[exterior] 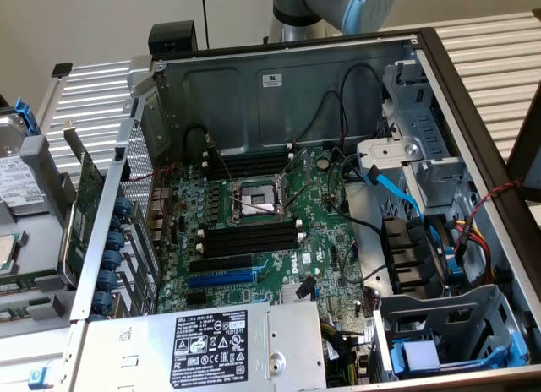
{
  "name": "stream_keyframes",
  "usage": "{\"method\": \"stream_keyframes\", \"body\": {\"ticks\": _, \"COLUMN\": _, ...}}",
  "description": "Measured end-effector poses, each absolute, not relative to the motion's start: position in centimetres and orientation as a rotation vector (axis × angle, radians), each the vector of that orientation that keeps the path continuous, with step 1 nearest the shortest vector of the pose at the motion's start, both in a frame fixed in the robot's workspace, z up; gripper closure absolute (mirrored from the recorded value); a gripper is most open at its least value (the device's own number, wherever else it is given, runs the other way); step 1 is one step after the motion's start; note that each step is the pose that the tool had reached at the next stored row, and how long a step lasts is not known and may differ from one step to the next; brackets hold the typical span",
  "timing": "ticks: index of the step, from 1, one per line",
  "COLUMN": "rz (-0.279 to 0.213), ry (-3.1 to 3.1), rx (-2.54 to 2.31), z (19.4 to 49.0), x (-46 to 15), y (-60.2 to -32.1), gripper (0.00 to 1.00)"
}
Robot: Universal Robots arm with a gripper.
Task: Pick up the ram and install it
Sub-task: 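Pick up the ram and move it above insertion slot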
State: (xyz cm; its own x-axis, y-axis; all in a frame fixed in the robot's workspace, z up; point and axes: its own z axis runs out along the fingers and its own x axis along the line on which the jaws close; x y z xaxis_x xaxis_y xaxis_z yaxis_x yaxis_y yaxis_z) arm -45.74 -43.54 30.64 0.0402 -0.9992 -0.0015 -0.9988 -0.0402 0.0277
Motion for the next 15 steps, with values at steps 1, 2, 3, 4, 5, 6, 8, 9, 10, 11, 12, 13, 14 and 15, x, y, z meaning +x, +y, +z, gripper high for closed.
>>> {"method": "stream_keyframes", "body": {"ticks": 1, "rz": -0.031, "ry": -2.162, "rx": 2.253, "z": 30.5, "x": -45.8, "y": -43.5, "gripper": 0.61}}
{"method": "stream_keyframes", "body": {"ticks": 2, "rz": -0.031, "ry": -2.161, "rx": 2.254, "z": 30.3, "x": -45.9, "y": -43.5, "gripper": 0.61}}
{"method": "stream_keyframes", "body": {"ticks": 3, "rz": -0.031, "ry": -2.16, "rx": 2.255, "z": 30.1, "x": -46.0, "y": -43.5, "gripper": 0.61}}
{"method": "stream_keyframes", "body": {"ticks": 4, "rz": -0.03, "ry": -2.16, "rx": 2.256, "z": 30.0, "x": -46.0, "y": -43.6, "gripper": 0.61}}
{"method": "stream_keyframes", "body": {"ticks": 5, "rz": -0.028, "ry": -2.16, "rx": 2.257, "z": 29.8, "x": -46.1, "y": -43.6, "gripper": 0.61}}
{"method": "stream_keyframes", "body": {"ticks": 6, "rz": -0.026, "ry": -2.161, "rx": 2.258, "z": 29.7, "x": -46.1, "y": -43.6, "gripper": 0.61}}
{"method": "stream_keyframes", "body": {"ticks": 8, "rz": -0.021, "ry": -2.164, "rx": 2.26, "z": 29.4, "x": -46.2, "y": -43.6, "gripper": 0.61}}
{"method": "stream_keyframes", "body": {"ticks": 9, "rz": -0.018, "ry": -2.165, "rx": 2.261, "z": 29.3, "x": -46.2, "y": -43.6, "gripper": 0.61}}
{"method": "stream_keyframes", "body": {"ticks": 10, "rz": -0.015, "ry": -2.166, "rx": 2.263, "z": 29.2, "x": -46.3, "y": -43.7, "gripper": 0.61}}
{"method": "stream_keyframes", "body": {"ticks": 11, "rz": -0.01, "ry": -2.168, "rx": 2.265, "z": 29.1, "x": -46.3, "y": -43.7, "gripper": 0.61}}
{"method": "stream_keyframes", "body": {"ticks": 12, "rz": -0.007, "ry": -2.169, "rx": 2.266, "z": 28.9, "x": -46.4, "y": -43.7, "gripper": 0.61}}
{"method": "stream_keyframes", "body": {"ticks": 13, "rz": -0.005, "ry": -2.17, "rx": 2.267, "z": 28.8, "x": -46.4, "y": -43.7, "gripper": 0.61}}
{"method": "stream_keyframes", "body": {"ticks": 14, "rz": -0.005, "ry": -2.17, "rx": 2.267, "z": 28.6, "x": -46.4, "y": -43.7, "gripper": 0.61}}
{"method": "stream_keyframes", "body": {"ticks": 15, "rz": -0.005, "ry": -2.17, "rx": 2.267, "z": 28.4, "x": -46.4, "y": -43.8, "gripper": 0.61}}
